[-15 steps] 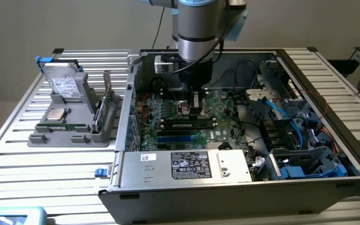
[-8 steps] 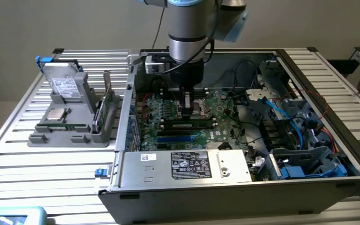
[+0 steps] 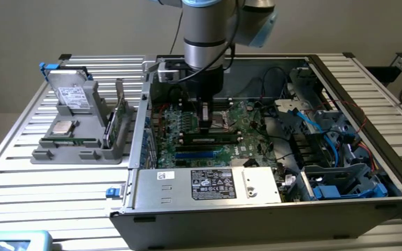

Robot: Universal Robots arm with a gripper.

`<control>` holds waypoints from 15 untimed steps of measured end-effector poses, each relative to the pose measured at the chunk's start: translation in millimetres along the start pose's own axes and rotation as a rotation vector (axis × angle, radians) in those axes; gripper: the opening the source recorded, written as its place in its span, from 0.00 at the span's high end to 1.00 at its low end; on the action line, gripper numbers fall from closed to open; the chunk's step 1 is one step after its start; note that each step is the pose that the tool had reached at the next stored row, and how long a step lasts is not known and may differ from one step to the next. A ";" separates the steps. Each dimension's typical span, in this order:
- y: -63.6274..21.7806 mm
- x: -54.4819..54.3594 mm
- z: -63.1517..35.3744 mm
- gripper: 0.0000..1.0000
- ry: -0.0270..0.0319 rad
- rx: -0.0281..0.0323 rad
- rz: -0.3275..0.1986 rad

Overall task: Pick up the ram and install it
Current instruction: 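Press down the ram until it locks into place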

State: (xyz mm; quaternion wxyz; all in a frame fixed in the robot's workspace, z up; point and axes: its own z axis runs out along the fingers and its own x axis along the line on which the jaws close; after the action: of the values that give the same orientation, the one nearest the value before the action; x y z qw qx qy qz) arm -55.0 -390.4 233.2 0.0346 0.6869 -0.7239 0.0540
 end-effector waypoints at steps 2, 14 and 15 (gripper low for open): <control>1.5 0.0 0.1 0.89 -0.0022 -0.0001 0.000; 3.3 -0.7 6.3 0.89 -0.0178 -0.0012 0.000; 3.4 -0.7 7.0 0.89 -0.0178 -0.0014 0.000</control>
State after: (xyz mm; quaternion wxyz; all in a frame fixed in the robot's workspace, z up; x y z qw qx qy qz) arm -58.2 -390.4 226.1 0.0286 0.6872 -0.7244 0.0474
